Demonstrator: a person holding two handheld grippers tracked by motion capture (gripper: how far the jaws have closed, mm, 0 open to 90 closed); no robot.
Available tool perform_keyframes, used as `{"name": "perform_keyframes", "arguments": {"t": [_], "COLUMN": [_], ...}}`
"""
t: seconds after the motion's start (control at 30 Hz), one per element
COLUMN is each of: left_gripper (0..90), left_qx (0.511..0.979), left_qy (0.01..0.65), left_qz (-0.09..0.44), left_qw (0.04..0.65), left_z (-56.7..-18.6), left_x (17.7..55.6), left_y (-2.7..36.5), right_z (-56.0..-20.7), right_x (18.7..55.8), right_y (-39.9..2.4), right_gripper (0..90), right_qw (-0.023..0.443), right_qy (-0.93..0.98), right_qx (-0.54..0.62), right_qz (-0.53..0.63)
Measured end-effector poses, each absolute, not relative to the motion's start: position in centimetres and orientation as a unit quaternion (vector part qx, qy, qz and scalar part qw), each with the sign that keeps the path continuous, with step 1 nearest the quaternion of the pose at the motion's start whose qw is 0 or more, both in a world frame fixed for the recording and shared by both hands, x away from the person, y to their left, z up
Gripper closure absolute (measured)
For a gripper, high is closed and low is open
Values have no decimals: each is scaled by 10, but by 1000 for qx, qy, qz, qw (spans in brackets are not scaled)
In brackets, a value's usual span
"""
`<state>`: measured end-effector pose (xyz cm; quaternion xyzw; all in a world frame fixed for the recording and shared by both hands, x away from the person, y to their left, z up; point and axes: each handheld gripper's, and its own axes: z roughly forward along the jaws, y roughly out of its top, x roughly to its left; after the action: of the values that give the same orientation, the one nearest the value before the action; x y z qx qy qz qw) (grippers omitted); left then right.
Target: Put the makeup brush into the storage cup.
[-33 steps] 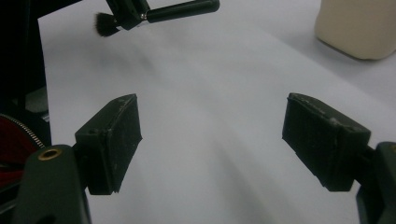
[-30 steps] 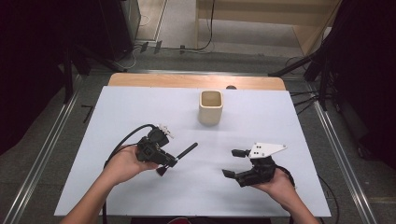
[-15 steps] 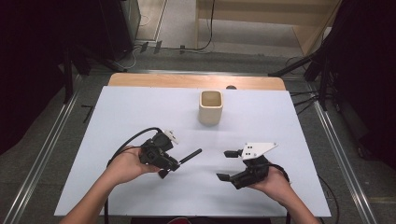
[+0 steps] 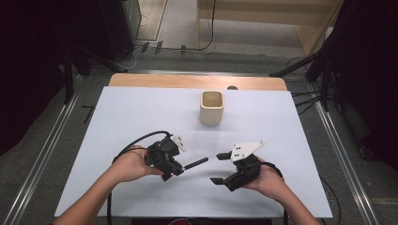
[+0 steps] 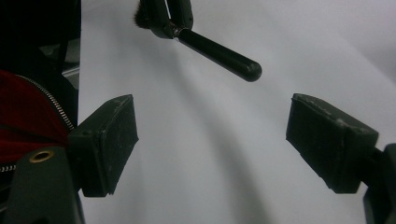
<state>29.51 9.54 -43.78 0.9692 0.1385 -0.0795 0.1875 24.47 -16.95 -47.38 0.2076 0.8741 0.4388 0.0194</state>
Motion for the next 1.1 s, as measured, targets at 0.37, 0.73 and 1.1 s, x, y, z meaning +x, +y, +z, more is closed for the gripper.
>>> {"name": "perform_keyframes", "arguments": {"t": [0.37, 0.73, 1.1], "left_gripper": [790, 790, 789], "left_qx": [984, 984, 988], "left_qy": [76, 45, 28], "left_qz": [-65, -104, -103], "left_qw": [149, 137, 114], "left_z": [-425, -427, -420], "left_x": [292, 298, 301], "left_y": [83, 81, 72], "right_z": [-470, -458, -466], "right_x": [247, 258, 264], "right_y": [-155, -146, -129], "right_gripper": [191, 196, 287], "right_qw": [8, -6, -29], "right_qy": [887, 900, 916], "right_qx": [191, 174, 160], "right_qz": [420, 401, 366]}}
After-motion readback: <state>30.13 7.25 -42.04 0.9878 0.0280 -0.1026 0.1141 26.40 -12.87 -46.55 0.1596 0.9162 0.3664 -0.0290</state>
